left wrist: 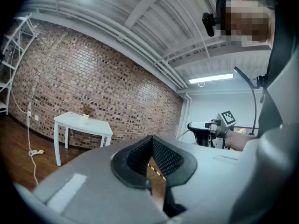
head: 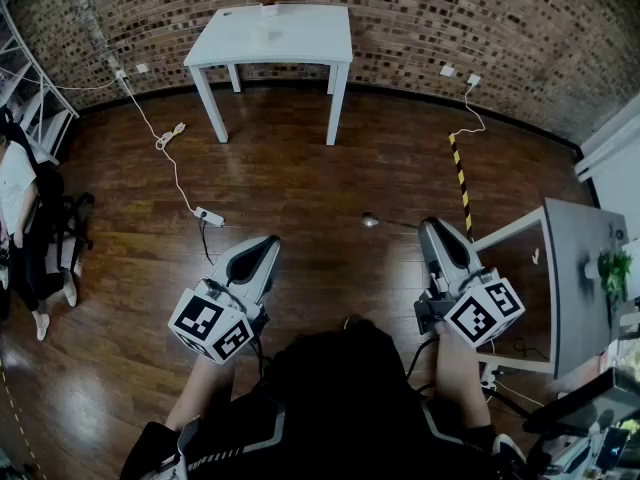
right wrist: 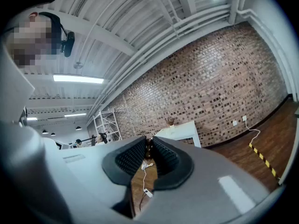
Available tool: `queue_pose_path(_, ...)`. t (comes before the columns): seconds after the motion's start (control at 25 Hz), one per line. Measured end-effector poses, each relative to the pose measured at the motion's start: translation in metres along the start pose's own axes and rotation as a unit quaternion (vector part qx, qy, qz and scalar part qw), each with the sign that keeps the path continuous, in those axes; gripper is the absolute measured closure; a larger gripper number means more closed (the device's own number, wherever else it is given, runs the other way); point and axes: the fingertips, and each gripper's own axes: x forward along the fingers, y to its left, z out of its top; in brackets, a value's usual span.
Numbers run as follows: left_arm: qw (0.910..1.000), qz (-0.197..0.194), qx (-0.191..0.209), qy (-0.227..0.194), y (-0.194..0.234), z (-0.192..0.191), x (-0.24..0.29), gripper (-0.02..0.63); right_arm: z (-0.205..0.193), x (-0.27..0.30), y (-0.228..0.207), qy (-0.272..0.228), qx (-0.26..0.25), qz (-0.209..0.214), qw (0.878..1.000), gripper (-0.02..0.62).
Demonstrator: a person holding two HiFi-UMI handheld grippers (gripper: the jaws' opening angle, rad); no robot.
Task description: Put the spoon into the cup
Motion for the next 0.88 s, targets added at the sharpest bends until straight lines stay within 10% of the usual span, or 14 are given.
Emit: queue_pose_path(0.88,0.9988,0.048,-0.005,-0.004,0.030,0.030,0.176,0.612,0.061,0.096,-0.145,-0.005,0.006,0.058,0.998,0.546)
